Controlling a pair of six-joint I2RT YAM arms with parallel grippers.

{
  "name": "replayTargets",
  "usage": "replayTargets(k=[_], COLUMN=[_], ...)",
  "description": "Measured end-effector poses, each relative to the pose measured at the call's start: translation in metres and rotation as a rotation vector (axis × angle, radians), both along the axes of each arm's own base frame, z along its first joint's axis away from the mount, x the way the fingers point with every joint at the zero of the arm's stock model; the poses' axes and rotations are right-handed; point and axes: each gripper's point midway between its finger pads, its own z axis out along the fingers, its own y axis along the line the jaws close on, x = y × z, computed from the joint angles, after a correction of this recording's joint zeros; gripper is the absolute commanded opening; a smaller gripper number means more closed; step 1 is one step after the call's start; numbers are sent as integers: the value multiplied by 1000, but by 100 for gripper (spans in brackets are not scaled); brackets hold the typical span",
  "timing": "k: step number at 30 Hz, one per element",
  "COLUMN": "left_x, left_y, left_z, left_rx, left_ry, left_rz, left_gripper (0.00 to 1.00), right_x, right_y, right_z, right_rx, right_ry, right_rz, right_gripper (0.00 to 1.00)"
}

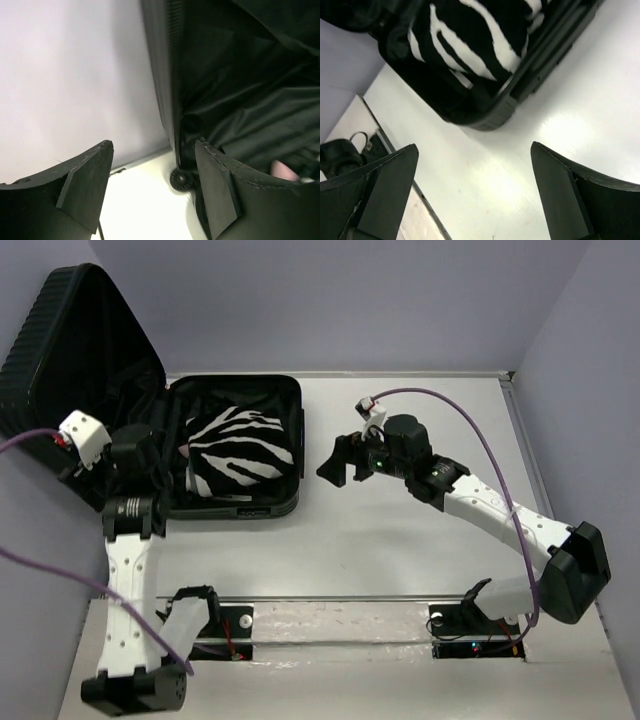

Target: Pack the luggage

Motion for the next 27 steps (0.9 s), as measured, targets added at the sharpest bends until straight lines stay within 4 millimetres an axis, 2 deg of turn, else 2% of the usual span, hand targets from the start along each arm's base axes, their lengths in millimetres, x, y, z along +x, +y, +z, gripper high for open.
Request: replayTargets(k=[2, 5, 7, 8, 11, 12, 14, 15, 17, 19, 23, 24, 25, 26, 27], left_x=[13, 20, 25, 26, 29, 29, 31, 33, 39, 43, 52, 55, 59, 60, 62], left_y=[10, 23, 34, 36, 47, 49, 52, 53, 53, 52, 24, 9, -15, -29, -53], left_z=[-7, -18, -19, -19, -19, -17, -12, -11, -7, -3, 4, 7, 11, 12, 12], left_rx=[5, 18, 33, 34, 42, 47, 58, 59, 59, 57, 98, 125, 167, 200, 239], left_ry=[52, 145, 192, 196, 232, 239, 235, 226, 179, 145, 130, 137, 154, 170, 189], left_rz=[38, 101, 150, 157, 198, 208, 219, 220, 216, 199, 112, 72, 3, -33, -108], left_gripper=[78, 74, 62, 60, 47, 31, 13, 6, 6, 6, 6, 6, 6, 6, 6], right_x=[-8, -18, -24, -25, -25, -25, -26, -26, -26, -25, -11, -7, -3, -1, 2], right_y=[-6, -12, -14, -14, -15, -16, -18, -18, -19, -20, -23, -24, -25, -26, -27], right_z=[-25, -46, -54, -57, -59, -61, -65, -67, -70, -72, -82, -87, -91, -95, -102], right_rx=[-31, -53, -59, -60, -57, -58, -60, -55, -52, -47, -39, -41, -40, -41, -44], right_ry=[39, 71, 81, 82, 66, 62, 64, 65, 77, 88, 122, 140, 154, 167, 190], right_rz=[5, 17, 29, 34, 36, 31, 26, 25, 19, 8, -32, -50, -62, -69, -82], right_gripper=[100, 100, 100, 99, 96, 94, 83, 81, 67, 64, 67, 67, 67, 67, 68])
